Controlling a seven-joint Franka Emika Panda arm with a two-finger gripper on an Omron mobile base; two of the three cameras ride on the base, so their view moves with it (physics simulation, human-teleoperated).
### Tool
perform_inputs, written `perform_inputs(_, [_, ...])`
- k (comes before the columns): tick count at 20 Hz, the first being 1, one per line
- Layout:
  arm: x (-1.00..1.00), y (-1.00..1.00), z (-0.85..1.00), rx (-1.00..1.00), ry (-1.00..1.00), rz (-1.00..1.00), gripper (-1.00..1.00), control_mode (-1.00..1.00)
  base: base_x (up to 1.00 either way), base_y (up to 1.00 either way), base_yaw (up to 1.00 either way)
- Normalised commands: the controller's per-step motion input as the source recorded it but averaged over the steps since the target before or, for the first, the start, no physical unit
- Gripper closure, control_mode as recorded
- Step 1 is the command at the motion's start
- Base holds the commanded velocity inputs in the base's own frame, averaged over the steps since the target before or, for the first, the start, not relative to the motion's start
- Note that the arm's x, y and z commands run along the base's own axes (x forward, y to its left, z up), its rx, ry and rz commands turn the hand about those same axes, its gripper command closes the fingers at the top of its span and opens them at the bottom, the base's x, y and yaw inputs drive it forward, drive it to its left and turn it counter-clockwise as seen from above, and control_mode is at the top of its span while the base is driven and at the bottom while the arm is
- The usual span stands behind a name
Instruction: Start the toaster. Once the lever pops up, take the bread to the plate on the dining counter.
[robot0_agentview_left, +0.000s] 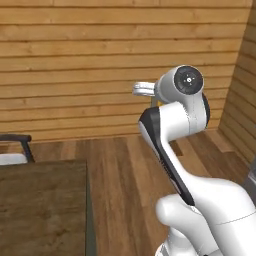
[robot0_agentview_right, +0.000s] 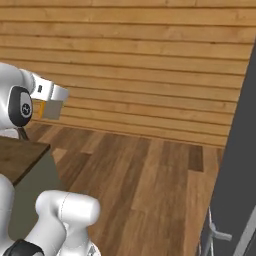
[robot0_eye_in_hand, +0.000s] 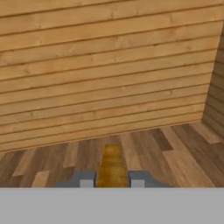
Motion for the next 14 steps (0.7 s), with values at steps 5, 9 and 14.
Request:
perform_inputs(5, [0.00,0.00,0.00,0.00,0.00,0.00,1.00,1.00,1.00,-0.20,0.17])
perform_inputs(9, [0.00,0.00,0.00,0.00,0.00,0.00,1.00,1.00,1.00,-0.18,0.17])
perform_inputs(14, [0.00,0.00,0.00,0.00,0.00,0.00,1.00,1.00,1.00,-0.16,0.17])
